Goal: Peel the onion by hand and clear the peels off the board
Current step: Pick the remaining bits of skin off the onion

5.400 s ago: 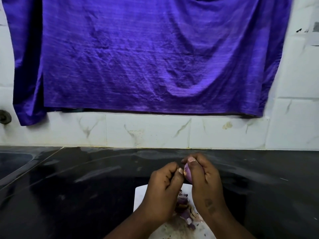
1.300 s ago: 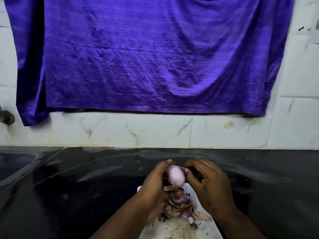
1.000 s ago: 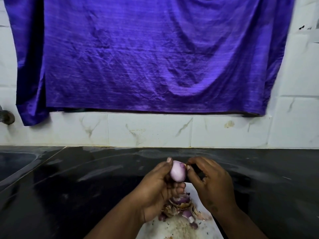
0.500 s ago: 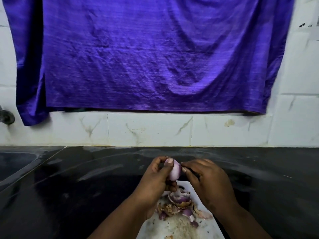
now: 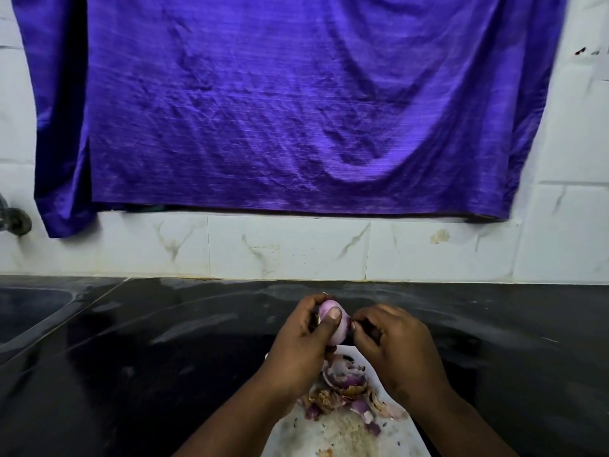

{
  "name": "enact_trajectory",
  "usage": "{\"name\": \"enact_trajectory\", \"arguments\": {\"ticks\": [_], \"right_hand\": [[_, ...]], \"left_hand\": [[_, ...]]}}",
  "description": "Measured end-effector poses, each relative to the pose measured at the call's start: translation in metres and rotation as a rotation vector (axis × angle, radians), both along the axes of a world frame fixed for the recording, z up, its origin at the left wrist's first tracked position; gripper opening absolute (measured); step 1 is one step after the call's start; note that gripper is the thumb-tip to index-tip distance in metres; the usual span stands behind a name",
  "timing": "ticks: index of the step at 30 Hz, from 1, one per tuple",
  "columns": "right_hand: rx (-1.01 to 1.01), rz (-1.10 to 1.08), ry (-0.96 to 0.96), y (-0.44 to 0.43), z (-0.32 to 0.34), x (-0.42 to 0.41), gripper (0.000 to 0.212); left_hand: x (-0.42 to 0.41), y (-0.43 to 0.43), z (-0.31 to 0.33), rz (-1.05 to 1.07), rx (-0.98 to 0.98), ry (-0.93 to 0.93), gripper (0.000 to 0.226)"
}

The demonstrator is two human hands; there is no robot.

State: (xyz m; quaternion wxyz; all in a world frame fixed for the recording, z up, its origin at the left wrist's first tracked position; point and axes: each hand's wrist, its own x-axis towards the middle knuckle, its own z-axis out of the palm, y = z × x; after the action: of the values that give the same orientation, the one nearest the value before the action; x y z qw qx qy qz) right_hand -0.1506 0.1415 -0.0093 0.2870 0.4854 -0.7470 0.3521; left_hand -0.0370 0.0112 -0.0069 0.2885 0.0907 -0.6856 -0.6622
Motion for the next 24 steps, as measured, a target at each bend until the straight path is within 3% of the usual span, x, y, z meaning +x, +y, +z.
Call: {"name": "enact_trajectory", "arguments": {"ticks": [4, 10, 14, 18, 24], "right_hand": [[-0.059, 0.024, -0.113, -0.001, -0.001, -0.002, 0.009], [-0.171, 0.131, -0.452, -0.005, -0.001, -0.005, 0.021], [-0.192, 0.152, -0.54, -0.005, -0.002, -0.004, 0.025], [-0.141, 0.166, -0.421, -0.008, 0.0, 0.007, 0.019], [-0.032, 0.165, -0.126, -0.015, 0.0, 0.023, 0.009]], "left_hand": [[0.001, 0.0, -0.001, 0.006, -0.168, 0.011, 0.033], [0.006, -0.002, 0.0, 0.047, -0.444, 0.043, 0.038], [0.005, -0.004, 0.0, 0.066, -0.595, -0.007, 0.043], [0.003, -0.002, 0.001, 0.108, -0.546, -0.026, 0.021], [0.0, -0.001, 0.0, 0.353, -0.449, 0.06, 0.037]]}}
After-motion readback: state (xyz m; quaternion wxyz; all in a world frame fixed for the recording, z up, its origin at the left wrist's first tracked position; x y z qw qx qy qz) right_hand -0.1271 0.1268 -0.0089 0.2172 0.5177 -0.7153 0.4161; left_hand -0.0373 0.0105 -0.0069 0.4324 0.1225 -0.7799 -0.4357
